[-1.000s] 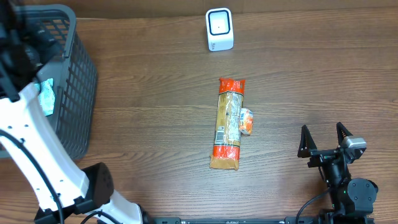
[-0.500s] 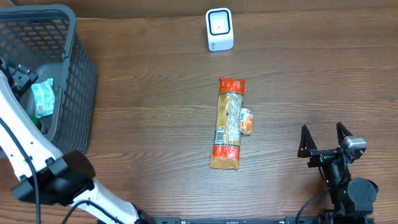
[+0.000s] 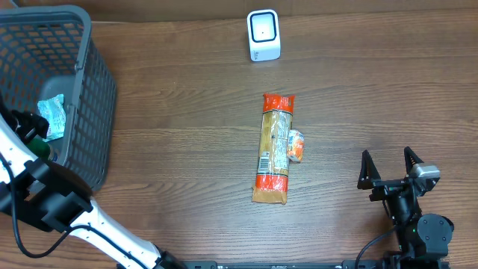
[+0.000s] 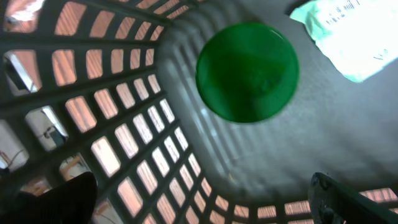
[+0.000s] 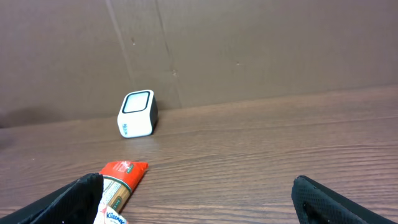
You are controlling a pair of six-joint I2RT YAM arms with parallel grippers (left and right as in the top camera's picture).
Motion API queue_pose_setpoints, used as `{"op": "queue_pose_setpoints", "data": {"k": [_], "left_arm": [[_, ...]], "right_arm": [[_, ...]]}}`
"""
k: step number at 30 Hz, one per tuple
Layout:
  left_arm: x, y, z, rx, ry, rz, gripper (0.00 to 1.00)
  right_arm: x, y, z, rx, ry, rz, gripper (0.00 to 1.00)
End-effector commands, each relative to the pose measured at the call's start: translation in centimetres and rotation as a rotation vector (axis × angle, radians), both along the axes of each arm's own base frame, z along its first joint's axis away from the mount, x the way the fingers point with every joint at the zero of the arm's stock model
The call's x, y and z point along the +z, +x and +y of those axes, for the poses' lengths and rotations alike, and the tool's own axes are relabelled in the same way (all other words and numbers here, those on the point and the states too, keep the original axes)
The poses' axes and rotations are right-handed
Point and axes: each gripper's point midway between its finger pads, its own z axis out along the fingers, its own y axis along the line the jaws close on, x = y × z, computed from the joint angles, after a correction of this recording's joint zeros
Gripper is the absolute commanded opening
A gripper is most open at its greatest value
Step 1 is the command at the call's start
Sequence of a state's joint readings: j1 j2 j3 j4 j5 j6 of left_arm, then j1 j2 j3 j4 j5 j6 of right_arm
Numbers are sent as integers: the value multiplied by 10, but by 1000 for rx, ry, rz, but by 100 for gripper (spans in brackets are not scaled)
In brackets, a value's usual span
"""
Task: Scan the item barcode
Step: 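Reach the left gripper into the basket and grasp the green-lidded jar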
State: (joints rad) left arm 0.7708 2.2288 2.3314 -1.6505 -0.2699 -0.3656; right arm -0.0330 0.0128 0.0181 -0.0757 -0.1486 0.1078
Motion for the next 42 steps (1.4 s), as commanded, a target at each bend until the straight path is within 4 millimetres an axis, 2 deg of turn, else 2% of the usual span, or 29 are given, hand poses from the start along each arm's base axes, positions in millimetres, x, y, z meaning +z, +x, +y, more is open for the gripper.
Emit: {"op": "queue_pose_setpoints", "data": {"k": [1, 13, 24, 29, 42], "left_arm": [[-13, 3, 2, -17, -47, -15, 100], [-36, 31, 0, -180, -149, -113, 100], [-39, 36, 8, -251, -133, -121, 98], [-48, 38, 10, -275, -142, -111, 95], [-61, 28, 28, -226, -152, -131, 96]], "right_arm": [[-2, 0, -4, -19, -3, -4, 100], [-2, 0, -4, -19, -3, -4, 100], [-2, 0, -4, -19, -3, -4, 100], [-2, 0, -4, -19, -3, -4, 100], [-2, 0, -4, -19, -3, -4, 100]]}}
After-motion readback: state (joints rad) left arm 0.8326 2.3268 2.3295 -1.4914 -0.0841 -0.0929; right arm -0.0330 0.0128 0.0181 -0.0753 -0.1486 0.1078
